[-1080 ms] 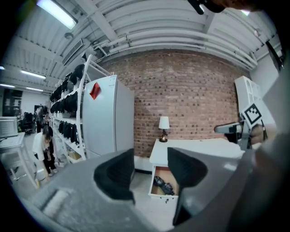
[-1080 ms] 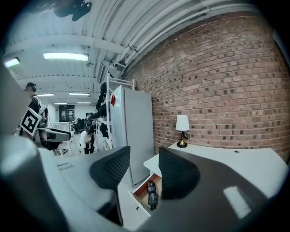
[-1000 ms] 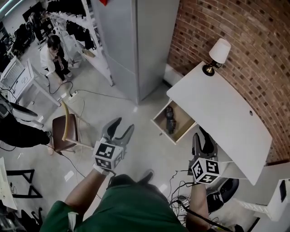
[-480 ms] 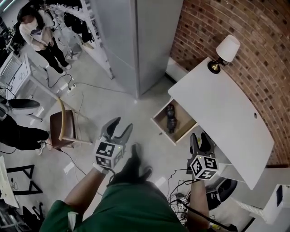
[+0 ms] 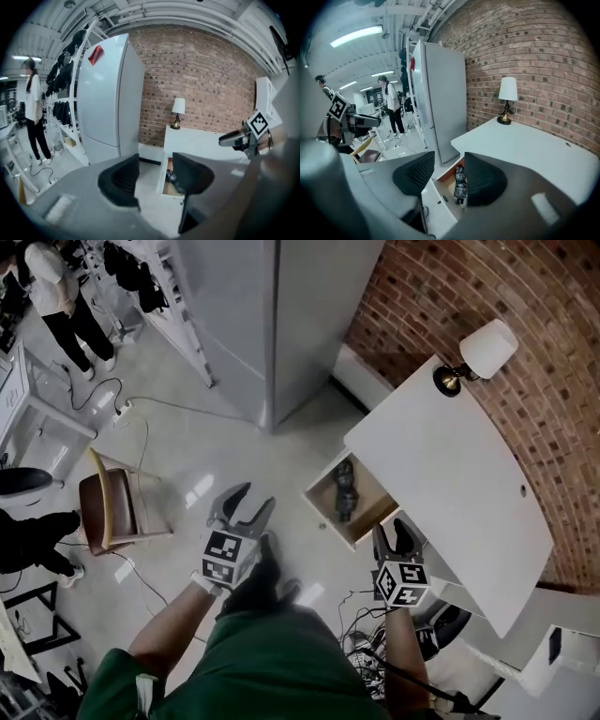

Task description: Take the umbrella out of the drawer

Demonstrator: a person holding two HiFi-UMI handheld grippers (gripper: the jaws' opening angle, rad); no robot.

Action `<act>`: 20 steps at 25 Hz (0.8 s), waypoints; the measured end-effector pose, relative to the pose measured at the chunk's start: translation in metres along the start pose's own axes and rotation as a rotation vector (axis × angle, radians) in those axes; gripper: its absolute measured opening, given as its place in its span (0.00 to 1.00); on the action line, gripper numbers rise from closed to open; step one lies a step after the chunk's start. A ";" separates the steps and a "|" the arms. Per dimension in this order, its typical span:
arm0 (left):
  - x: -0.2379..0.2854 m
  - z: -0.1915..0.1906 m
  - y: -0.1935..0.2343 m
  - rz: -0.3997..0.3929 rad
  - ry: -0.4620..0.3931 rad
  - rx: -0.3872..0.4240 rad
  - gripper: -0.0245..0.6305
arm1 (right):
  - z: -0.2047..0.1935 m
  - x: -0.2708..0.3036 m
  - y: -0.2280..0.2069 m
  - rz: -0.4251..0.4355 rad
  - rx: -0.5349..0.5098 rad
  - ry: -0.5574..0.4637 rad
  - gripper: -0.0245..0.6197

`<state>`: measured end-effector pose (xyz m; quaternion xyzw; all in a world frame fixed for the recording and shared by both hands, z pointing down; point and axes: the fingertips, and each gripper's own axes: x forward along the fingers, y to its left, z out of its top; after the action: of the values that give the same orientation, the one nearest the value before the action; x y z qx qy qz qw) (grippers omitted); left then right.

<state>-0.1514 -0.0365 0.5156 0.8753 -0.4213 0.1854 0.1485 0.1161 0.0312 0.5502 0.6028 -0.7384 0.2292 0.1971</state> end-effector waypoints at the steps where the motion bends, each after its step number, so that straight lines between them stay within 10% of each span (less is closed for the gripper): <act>1: 0.009 -0.002 0.010 -0.002 0.010 -0.005 0.38 | -0.002 0.015 0.000 0.001 -0.002 0.018 0.32; 20: 0.108 -0.064 0.040 0.007 0.221 0.006 0.37 | -0.095 0.177 -0.049 0.011 0.020 0.252 0.32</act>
<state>-0.1340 -0.1073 0.6252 0.8485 -0.4046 0.2825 0.1911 0.1309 -0.0644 0.7331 0.5672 -0.7088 0.3114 0.2810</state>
